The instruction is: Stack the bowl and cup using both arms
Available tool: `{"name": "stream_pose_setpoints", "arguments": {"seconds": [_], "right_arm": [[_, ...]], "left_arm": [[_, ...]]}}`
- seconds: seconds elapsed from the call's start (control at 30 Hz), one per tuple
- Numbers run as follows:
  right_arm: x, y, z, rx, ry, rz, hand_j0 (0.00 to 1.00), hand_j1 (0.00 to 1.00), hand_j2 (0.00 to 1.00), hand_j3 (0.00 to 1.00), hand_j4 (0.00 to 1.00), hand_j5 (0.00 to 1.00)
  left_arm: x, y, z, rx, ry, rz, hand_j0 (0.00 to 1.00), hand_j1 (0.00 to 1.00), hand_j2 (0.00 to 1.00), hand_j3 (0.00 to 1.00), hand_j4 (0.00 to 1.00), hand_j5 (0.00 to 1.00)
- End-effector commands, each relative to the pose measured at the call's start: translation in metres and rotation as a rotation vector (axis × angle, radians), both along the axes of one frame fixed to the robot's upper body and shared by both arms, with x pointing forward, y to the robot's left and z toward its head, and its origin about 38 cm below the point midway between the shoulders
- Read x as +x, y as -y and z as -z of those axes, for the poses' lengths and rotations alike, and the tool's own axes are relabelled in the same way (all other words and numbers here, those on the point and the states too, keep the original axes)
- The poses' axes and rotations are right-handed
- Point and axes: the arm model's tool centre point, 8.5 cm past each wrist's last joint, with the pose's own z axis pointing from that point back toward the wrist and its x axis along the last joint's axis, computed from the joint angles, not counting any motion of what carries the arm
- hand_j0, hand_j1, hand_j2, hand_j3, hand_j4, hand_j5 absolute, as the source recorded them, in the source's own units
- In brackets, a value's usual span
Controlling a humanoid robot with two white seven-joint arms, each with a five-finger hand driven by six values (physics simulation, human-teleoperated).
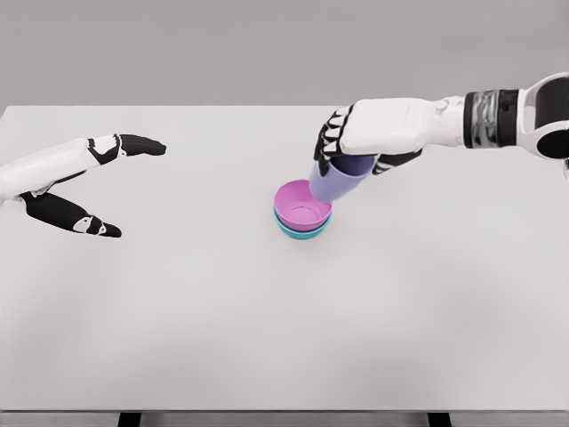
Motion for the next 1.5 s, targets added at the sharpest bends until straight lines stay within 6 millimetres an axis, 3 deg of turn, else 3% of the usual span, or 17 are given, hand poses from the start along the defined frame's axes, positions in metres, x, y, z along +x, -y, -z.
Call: {"name": "stream_pose_setpoints", "arguments": {"seconds": [0.0,0.13,0.33,0.47,0.63,0.97,1.07,1.13,1.17,1.37,1.47], "right_arm": [[-0.002,-0.008,-0.001,0.015,-0.001,-0.017,0.61,0.61,0.61,0.61,0.61,0.61],[-0.010,-0.022,-0.002,0.023,0.006,-0.064,0.61,0.61,0.61,0.61,0.61,0.61],[-0.005,-0.024,0.002,0.024,-0.007,-0.054,0.61,0.61,0.61,0.61,0.61,0.61],[-0.001,-0.032,0.016,0.012,-0.035,-0.056,0.61,0.61,0.61,0.61,0.61,0.61],[0.004,-0.029,0.026,-0.005,-0.059,-0.037,0.60,0.60,0.60,0.60,0.60,0.60],[0.003,-0.034,0.028,-0.006,-0.063,-0.047,0.62,0.62,0.62,0.62,0.62,0.62],[0.002,-0.036,0.028,-0.003,-0.062,-0.053,0.68,0.68,0.68,0.68,0.68,0.68],[0.001,-0.038,0.028,-0.014,-0.050,-0.060,0.97,0.97,0.97,0.97,0.97,0.97],[0.000,-0.040,0.028,-0.015,-0.046,-0.065,1.00,1.00,1.00,1.00,1.00,1.00],[0.001,-0.037,0.019,-0.005,-0.026,-0.058,1.00,1.00,1.00,1.00,1.00,1.00],[-0.002,-0.032,-0.011,0.048,0.038,-0.059,1.00,1.00,1.00,1.00,1.00,1.00]], "left_arm": [[0.000,0.000,-0.001,-0.007,-0.004,-0.002,1.00,1.00,1.00,1.00,1.00,1.00],[0.000,0.001,0.000,-0.010,-0.003,0.000,1.00,1.00,1.00,1.00,1.00,1.00],[0.000,0.001,0.000,-0.011,-0.003,0.000,1.00,1.00,1.00,1.00,1.00,1.00],[0.000,0.001,0.000,-0.011,-0.003,0.000,1.00,1.00,1.00,1.00,1.00,1.00],[0.000,0.001,0.000,-0.011,-0.003,0.000,1.00,1.00,1.00,1.00,1.00,1.00],[0.000,0.001,0.000,-0.013,-0.003,0.002,1.00,1.00,1.00,1.00,1.00,1.00],[0.000,0.001,0.000,-0.013,-0.003,0.002,1.00,1.00,1.00,1.00,1.00,1.00],[0.000,0.001,0.000,-0.013,-0.003,0.002,1.00,1.00,1.00,1.00,1.00,1.00],[0.000,0.001,0.000,-0.013,-0.003,0.002,1.00,1.00,1.00,1.00,1.00,1.00],[0.000,0.001,0.000,-0.013,-0.003,0.002,1.00,1.00,1.00,1.00,1.00,1.00],[0.000,0.001,0.000,-0.011,-0.003,0.002,1.00,1.00,1.00,1.00,1.00,1.00]]}}
